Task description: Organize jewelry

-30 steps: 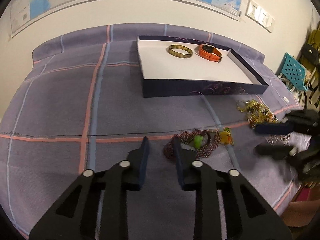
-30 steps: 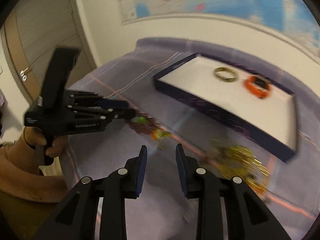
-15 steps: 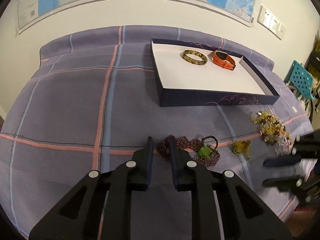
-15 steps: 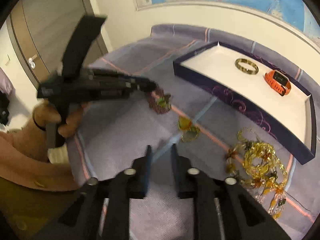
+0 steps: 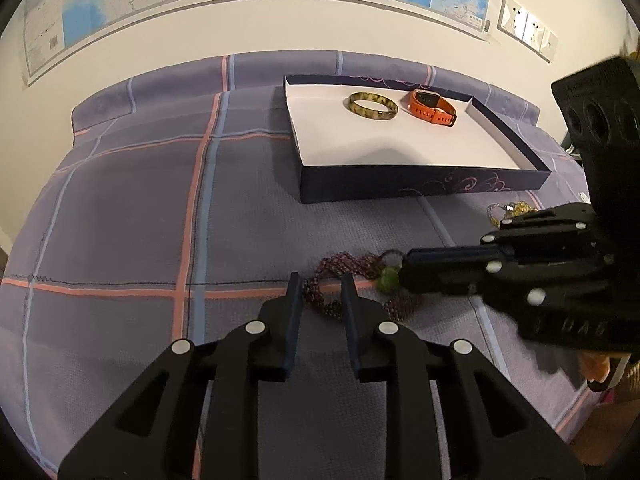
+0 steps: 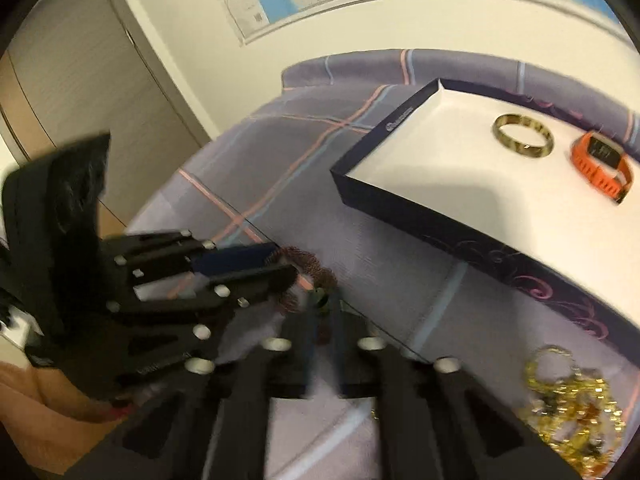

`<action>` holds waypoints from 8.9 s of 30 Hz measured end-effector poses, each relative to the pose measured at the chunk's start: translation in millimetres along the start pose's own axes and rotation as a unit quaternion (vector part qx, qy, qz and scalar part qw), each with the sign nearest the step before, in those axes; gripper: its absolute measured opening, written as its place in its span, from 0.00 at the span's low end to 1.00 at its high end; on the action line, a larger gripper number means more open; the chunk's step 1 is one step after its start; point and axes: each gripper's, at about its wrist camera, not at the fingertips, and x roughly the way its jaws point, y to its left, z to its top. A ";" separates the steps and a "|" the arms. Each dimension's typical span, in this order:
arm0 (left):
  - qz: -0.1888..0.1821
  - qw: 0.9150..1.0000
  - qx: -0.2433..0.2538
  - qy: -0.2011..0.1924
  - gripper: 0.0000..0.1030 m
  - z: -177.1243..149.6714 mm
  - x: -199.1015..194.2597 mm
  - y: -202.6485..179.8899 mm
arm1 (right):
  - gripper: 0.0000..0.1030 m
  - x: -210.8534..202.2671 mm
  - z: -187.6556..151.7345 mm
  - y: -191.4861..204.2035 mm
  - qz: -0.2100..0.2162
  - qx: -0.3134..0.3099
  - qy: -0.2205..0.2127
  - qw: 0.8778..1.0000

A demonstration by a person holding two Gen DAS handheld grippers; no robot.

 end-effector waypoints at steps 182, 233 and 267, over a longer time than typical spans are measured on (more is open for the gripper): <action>-0.150 0.984 0.093 0.035 0.18 9.8 18.3 -79.2 | 0.53 -68.7 -50.4 -70.0 -0.206 -0.001 -0.028 0.978; -0.135 0.986 0.068 -0.066 0.03 77.2 -33.8 -65.7 | 0.08 -175.2 31.3 -52.4 -0.101 0.014 -0.195 0.975; -0.104 0.993 0.049 -0.030 0.03 123.5 29.4 -58.2 | 0.08 -131.3 67.3 -100.8 -0.111 0.050 -0.165 0.979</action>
